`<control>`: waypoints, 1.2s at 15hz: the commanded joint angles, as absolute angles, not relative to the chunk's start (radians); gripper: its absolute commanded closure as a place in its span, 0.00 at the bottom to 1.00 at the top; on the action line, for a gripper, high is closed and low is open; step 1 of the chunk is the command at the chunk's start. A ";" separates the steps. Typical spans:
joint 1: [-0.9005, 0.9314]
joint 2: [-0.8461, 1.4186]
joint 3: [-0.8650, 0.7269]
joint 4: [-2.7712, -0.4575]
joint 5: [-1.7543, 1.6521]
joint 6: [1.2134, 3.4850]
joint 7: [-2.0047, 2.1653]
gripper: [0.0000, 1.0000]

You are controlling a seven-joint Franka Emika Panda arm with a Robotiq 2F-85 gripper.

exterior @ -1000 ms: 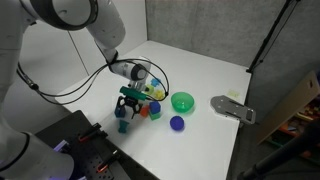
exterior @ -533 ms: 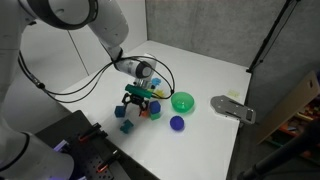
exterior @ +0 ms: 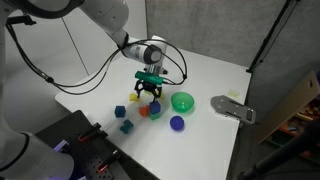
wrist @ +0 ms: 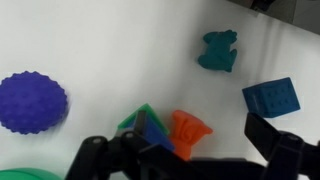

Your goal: Remove the blue block from the green bowl and put it on top of the green block then remove the green toy from the bowl and put it on the table

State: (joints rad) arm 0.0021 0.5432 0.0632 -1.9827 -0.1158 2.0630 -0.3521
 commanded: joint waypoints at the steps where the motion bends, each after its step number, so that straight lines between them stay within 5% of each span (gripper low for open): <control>1: 0.005 0.467 0.044 -1.985 -0.130 2.058 -0.283 0.00; 18: 0.002 0.131 -0.003 -2.041 -0.101 2.066 -0.088 0.00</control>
State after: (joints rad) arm 0.0034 0.2224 -0.0153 -1.9798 -0.1217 2.0804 -0.0802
